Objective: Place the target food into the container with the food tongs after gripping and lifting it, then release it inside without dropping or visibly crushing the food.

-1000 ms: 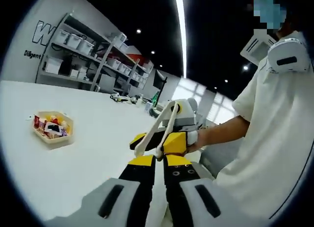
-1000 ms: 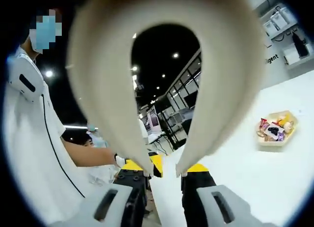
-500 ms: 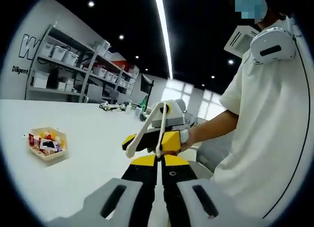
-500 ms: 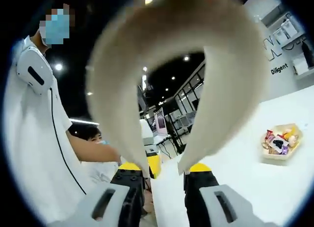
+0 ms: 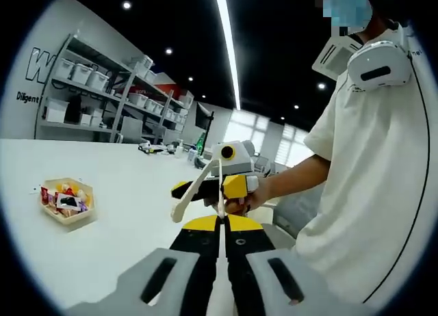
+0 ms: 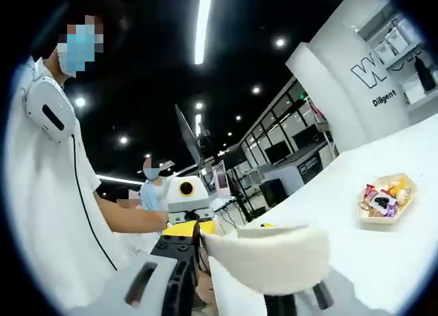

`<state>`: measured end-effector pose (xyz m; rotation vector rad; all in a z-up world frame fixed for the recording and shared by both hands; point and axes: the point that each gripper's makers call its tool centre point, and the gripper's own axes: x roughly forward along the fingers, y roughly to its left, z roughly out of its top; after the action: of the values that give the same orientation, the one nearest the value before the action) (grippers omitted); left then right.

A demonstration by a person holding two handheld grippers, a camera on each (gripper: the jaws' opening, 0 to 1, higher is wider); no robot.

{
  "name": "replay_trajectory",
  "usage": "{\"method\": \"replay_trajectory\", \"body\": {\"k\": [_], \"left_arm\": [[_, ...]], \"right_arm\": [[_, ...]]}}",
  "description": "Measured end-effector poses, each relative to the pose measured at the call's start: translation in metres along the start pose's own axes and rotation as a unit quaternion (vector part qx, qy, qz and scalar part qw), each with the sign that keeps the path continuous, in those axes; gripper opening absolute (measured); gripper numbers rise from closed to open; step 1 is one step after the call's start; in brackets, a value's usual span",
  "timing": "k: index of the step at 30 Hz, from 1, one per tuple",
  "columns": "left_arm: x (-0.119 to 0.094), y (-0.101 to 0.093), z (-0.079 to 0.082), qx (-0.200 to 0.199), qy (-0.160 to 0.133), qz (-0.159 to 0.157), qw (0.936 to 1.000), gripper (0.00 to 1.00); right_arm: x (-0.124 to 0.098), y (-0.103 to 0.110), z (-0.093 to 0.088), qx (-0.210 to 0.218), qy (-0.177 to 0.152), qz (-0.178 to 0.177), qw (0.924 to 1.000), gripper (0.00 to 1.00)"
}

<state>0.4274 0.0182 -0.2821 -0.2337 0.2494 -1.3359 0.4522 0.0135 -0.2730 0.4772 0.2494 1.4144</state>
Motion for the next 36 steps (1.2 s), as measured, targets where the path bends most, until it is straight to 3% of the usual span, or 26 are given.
{"method": "replay_trajectory", "body": {"k": [2,4,24,30,32,36], "left_arm": [[-0.001,0.001,-0.004,0.000,0.009,0.001,1.0000,0.01],[-0.003,0.003,-0.005,-0.003,0.008,0.003,1.0000,0.01],[-0.019,0.006,-0.022,-0.003,0.045,0.009,0.9990,0.01],[-0.027,0.012,-0.035,-0.004,0.067,0.026,0.9974,0.02],[-0.030,0.015,-0.038,-0.005,0.073,0.034,0.9967,0.02],[-0.035,0.021,-0.048,0.000,0.090,0.052,0.9946,0.02]], "right_arm": [[-0.001,-0.001,-0.003,-0.020,0.008,-0.004,0.9998,0.28],[-0.005,-0.005,-0.001,-0.008,-0.002,-0.012,0.9999,0.28],[-0.020,-0.010,-0.011,-0.007,0.017,-0.014,0.9997,0.23],[-0.021,0.000,-0.026,-0.015,0.054,0.010,0.9984,0.15],[-0.021,0.000,-0.036,-0.040,0.082,0.012,0.9958,0.15],[-0.018,-0.005,-0.051,-0.047,0.115,0.008,0.9922,0.16]]}}
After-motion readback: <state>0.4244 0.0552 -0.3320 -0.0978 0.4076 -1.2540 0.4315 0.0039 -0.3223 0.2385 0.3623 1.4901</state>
